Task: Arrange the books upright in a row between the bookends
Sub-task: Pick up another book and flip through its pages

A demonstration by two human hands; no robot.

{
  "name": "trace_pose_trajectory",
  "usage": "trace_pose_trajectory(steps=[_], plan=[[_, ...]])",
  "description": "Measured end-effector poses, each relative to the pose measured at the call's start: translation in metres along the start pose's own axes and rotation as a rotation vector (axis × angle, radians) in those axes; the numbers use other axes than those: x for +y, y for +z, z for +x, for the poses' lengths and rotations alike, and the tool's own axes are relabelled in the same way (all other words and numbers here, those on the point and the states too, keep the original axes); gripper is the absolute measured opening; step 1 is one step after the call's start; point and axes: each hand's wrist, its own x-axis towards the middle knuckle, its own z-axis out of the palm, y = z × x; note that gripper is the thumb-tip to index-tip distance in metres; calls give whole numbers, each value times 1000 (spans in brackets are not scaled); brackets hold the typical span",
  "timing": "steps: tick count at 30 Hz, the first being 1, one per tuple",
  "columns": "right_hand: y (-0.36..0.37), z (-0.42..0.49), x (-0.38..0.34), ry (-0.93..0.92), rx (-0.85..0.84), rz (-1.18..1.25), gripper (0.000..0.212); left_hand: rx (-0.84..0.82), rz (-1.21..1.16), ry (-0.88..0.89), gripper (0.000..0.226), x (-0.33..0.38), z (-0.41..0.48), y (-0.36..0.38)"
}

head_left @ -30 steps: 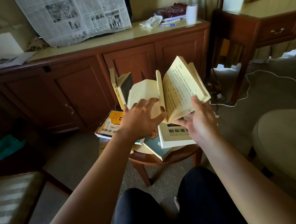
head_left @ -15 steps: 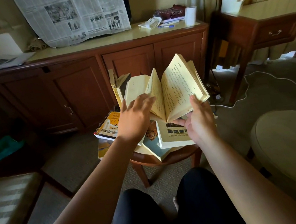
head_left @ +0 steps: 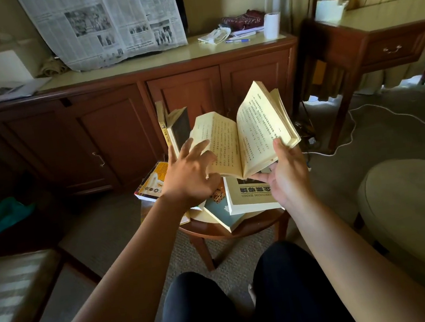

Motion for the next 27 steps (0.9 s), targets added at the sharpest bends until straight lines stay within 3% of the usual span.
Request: trace_pose_trajectory(steps=[4, 7, 10, 13, 15, 17, 19, 22, 24, 27], plan=[[2, -1, 1, -6, -6, -12, 37, -11, -59, -162, 65, 13, 5, 8], [1, -3, 2, 0, -30, -7, 39, -69, -21, -304, 57, 21, 14, 7], [0, -4, 1, -4, -54, -4, 34, -69, -139, -483, 47, 21, 21, 8], [0, -5, 1, 5, -79, -13, 28, -31, -426, -698, 58, 13, 27, 10], [-1, -4, 0, 8, -88, -18, 31, -44, -748, -917, 89, 6, 29, 9], [-2, -3, -1, 11, -86, -41, 29, -68, -1122, -1081, 88, -2, 28, 9], [-3, -2, -1, 2, -72, -107, 24, -80, -1233, -1089, 67, -7, 26, 13], [-3, 1, 4, -31, -77, -244, 21, 58, -1151, -1006, 37, -3, 25, 13], [-2, -1, 9, -53, -79, -378, 19, 74, -1193, -932, 37, 4, 29, 13], [-4, -5, 16, -74, -122, -549, 9, -28, -1189, -859, 43, 28, 35, 4]])
